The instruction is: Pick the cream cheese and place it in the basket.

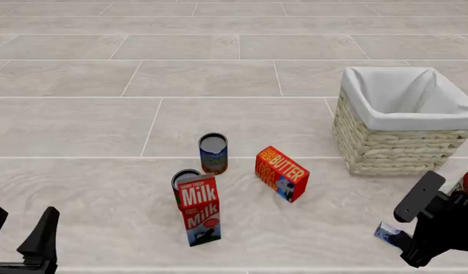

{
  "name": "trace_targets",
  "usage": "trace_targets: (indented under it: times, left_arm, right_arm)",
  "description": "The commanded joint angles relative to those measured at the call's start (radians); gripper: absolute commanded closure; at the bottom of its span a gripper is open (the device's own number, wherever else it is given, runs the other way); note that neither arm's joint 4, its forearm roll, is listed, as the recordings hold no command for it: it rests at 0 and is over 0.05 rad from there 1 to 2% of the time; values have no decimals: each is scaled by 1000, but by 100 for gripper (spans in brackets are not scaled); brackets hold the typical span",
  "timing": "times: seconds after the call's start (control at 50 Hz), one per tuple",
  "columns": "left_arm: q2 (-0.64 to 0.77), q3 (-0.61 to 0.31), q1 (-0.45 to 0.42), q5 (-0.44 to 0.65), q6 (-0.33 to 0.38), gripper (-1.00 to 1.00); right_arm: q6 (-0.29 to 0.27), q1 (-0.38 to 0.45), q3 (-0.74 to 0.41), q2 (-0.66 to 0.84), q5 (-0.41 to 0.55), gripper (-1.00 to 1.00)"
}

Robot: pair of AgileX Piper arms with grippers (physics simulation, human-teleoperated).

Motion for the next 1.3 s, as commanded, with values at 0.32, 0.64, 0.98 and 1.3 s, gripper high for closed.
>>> trace_targets:
  times: [0.32, 0.64, 0.98, 1.3]
  left_arm:
    - [0, 0, 0, 0, 0, -100]
    - [0, 0, 0, 0, 0, -100]
    - [0, 0, 0, 0, 0, -100]
    - [0, 0, 0, 0, 0, -100]
  right_arm:
    - [-127, -44, 41, 99, -100, -100]
    - [-220, -90, 77, 166, -208, -100]
    - [-255, -111, 117, 320, -380, -100]
    - [-251, -87, 113, 408, -446, -100]
